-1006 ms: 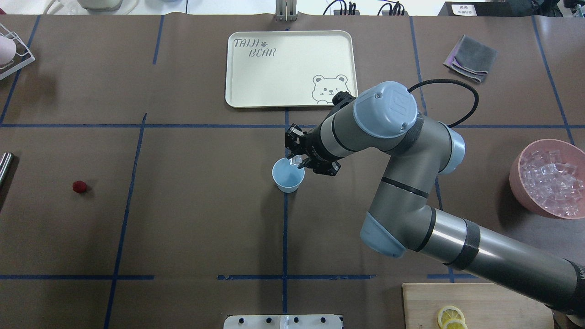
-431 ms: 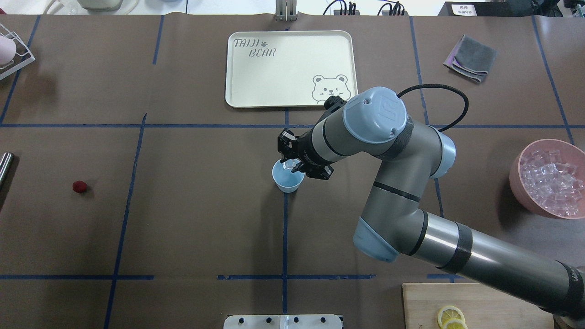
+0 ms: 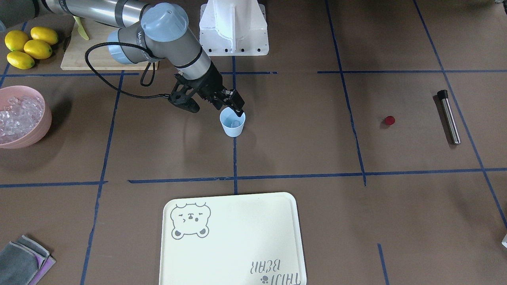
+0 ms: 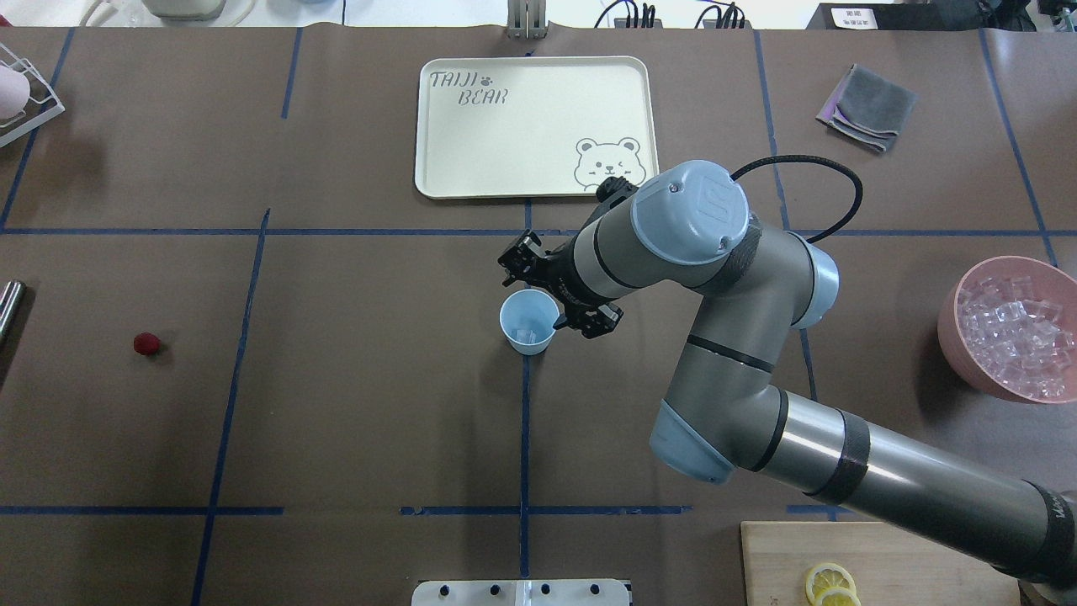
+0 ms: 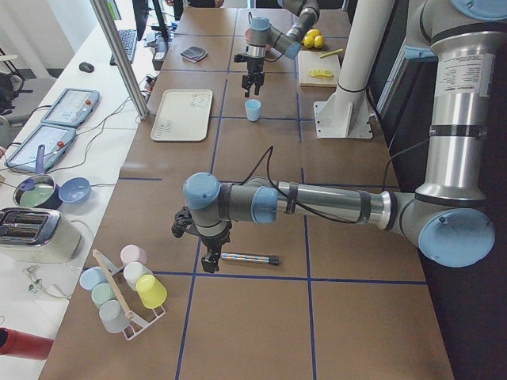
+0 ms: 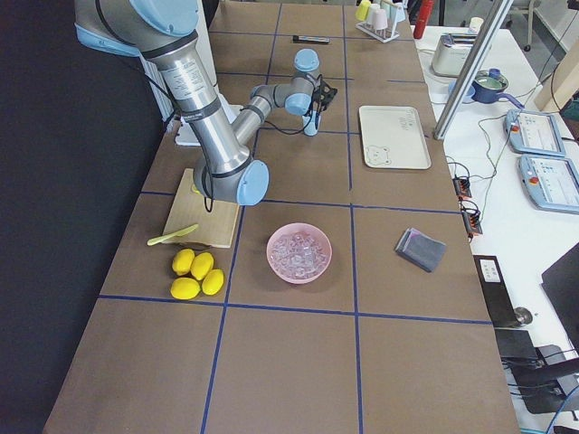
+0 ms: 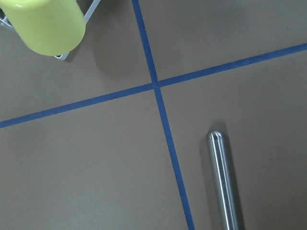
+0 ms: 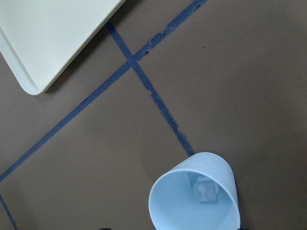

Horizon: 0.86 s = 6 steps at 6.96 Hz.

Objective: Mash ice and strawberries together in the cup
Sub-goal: 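Return the right gripper to the pink bowl and grasp another ice cube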

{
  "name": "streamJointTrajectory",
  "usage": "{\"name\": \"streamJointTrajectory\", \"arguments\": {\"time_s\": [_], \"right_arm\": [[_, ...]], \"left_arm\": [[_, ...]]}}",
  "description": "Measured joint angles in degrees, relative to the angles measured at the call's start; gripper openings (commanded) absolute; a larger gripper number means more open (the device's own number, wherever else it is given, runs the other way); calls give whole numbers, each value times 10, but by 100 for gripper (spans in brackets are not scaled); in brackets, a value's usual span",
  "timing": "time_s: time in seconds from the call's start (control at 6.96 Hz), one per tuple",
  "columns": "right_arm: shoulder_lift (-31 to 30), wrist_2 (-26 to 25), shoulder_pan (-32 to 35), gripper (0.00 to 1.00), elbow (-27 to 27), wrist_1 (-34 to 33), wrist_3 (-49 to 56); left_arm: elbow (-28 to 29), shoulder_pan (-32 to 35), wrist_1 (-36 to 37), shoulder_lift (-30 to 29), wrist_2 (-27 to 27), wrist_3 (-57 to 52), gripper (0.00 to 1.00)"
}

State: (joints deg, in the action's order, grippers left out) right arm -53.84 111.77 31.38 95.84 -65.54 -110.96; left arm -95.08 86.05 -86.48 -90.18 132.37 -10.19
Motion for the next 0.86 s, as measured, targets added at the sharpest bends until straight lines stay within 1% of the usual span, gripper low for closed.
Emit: {"name": "streamJointTrajectory", "arguments": {"time_s": [0.14,0.29,0.43,0.57,0.72,0.86], "right_arm": [[-14,10,14,99,19,-13,2],[-51,39,50,99,58,-43,13],[-104,79,98,99,101,-66,61],[-176,114,140,99,141,-75,160],[-258,136,177,99,171,-76,296],[-328,146,209,99,183,-75,434]], "left_arm": [[1,0,0,0,0,0,100],[2,0,0,0,1,0,100],[4,0,0,0,1,0,100],[5,0,0,0,1,0,100],[5,0,0,0,1,0,100],[5,0,0,0,1,0,100]]}}
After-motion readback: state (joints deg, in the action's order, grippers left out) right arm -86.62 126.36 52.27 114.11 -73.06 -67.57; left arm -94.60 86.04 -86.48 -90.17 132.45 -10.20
